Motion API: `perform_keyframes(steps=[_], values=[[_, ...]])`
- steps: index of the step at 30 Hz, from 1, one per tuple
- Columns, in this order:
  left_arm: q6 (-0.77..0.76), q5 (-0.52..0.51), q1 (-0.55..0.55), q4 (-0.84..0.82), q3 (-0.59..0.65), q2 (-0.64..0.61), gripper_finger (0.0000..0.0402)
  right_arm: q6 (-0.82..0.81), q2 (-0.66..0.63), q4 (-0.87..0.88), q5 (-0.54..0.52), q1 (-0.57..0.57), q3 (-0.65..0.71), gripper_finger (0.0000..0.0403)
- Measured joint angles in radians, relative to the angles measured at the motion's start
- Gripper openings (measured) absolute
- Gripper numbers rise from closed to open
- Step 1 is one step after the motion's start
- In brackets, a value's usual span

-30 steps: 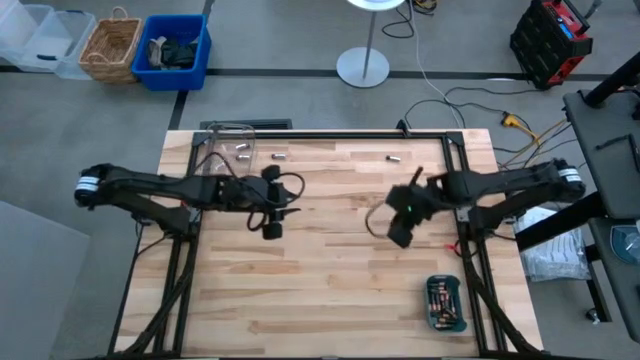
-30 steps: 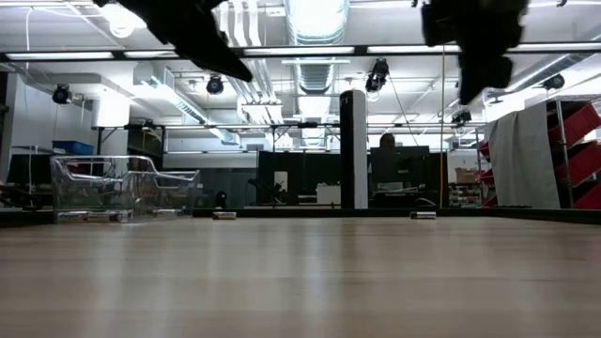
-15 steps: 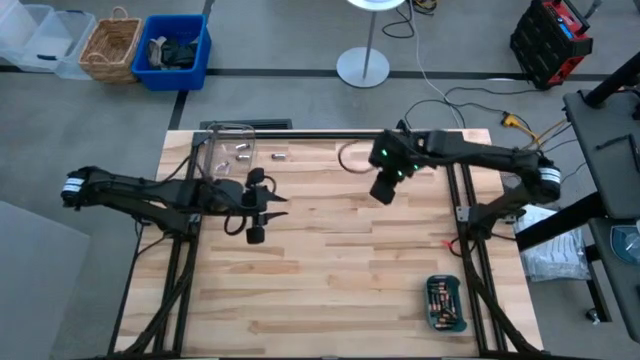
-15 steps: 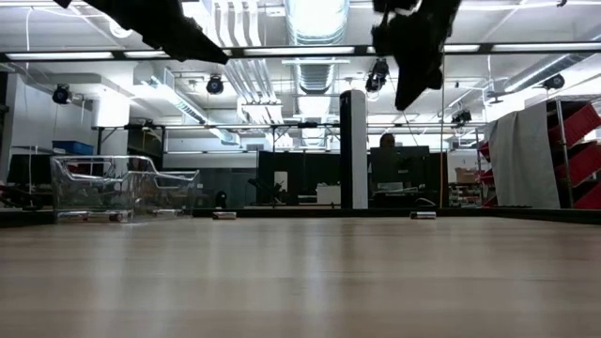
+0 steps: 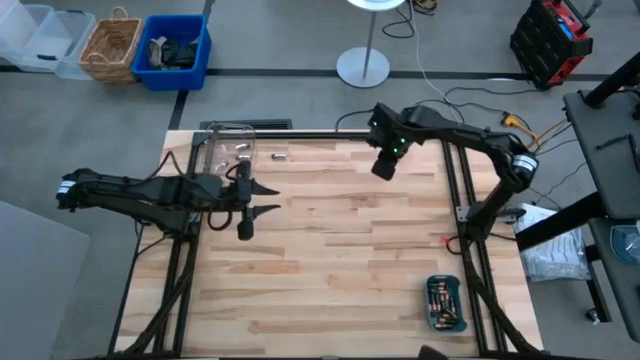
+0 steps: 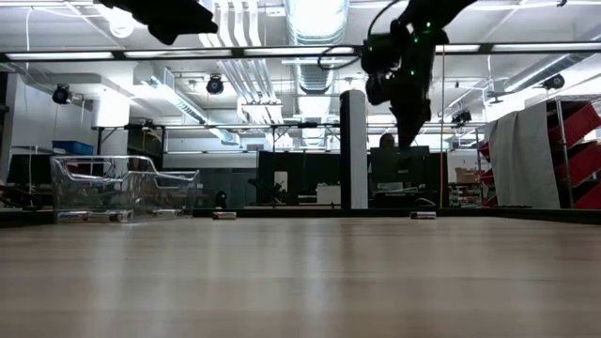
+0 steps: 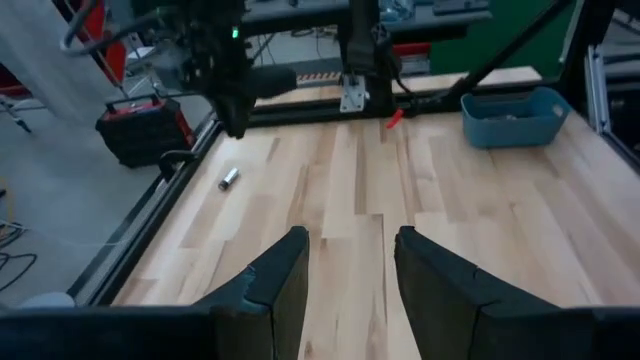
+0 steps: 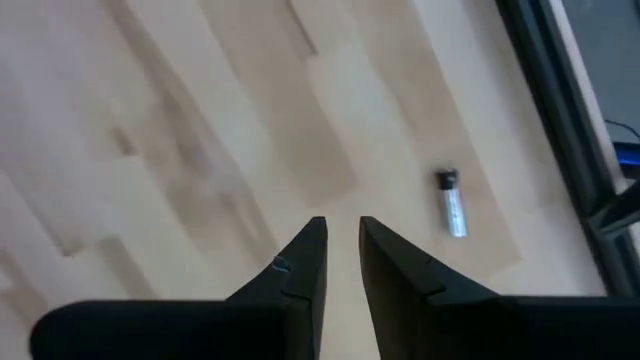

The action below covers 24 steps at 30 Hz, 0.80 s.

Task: Sort batteries
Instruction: Put the silver and black battery into the transparent bin

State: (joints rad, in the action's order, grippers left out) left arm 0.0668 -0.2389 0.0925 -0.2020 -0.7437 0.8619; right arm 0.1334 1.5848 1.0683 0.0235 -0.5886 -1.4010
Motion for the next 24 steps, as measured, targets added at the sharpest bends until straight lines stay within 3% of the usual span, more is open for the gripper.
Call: perform_keyframes(steps=[12,24], values=[[-0.002,0.001,0.000,-0.015,0.001,0.012,0.0131,0.331,0.072,-0.023,0.001,-0.119,0.023,0.0097],[-0.006,0.002,0.000,-0.037,0.002,0.018,0.0131,0.382,0.081,-0.171,0.001,-0.176,0.106,0.0124]])
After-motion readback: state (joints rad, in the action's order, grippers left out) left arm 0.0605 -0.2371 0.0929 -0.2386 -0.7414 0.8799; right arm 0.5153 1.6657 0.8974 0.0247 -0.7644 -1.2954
